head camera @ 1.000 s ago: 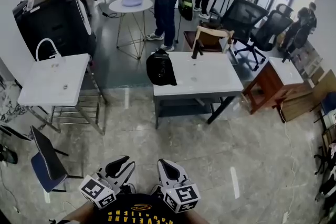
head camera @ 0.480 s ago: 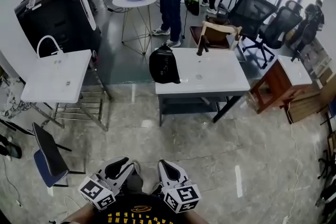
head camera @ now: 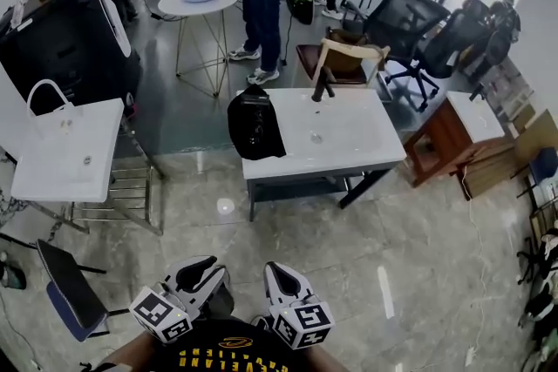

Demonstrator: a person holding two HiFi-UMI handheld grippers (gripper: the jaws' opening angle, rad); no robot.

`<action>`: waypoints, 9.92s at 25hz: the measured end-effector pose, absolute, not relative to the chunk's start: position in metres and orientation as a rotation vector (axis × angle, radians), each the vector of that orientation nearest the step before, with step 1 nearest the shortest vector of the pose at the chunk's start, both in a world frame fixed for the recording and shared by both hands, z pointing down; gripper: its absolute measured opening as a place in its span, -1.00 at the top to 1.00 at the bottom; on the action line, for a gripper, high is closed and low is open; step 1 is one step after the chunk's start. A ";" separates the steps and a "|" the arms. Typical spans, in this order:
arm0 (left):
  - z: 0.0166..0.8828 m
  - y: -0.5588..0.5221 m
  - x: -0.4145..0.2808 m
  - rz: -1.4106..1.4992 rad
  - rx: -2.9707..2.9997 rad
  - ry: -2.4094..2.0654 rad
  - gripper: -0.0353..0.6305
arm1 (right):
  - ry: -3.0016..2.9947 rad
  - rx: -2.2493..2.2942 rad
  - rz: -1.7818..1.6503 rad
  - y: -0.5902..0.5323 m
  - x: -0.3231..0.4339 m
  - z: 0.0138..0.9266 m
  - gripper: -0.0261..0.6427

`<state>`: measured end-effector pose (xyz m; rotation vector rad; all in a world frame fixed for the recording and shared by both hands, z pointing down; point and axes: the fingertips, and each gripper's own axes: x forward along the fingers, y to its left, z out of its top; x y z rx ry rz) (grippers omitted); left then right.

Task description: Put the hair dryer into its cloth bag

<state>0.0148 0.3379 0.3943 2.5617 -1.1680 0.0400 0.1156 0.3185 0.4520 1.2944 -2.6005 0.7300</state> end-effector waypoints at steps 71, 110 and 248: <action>0.493 -0.085 -0.190 0.116 2.097 -1.462 0.73 | -1.874 1.042 0.856 -0.191 0.015 0.691 0.19; 0.674 -0.079 0.014 1.853 2.599 -0.207 0.35 | -1.871 1.391 1.177 0.006 0.139 0.643 0.22; 0.417 -0.088 -0.049 0.232 2.648 -1.113 0.88 | -2.614 1.264 0.570 -0.103 0.010 0.439 0.90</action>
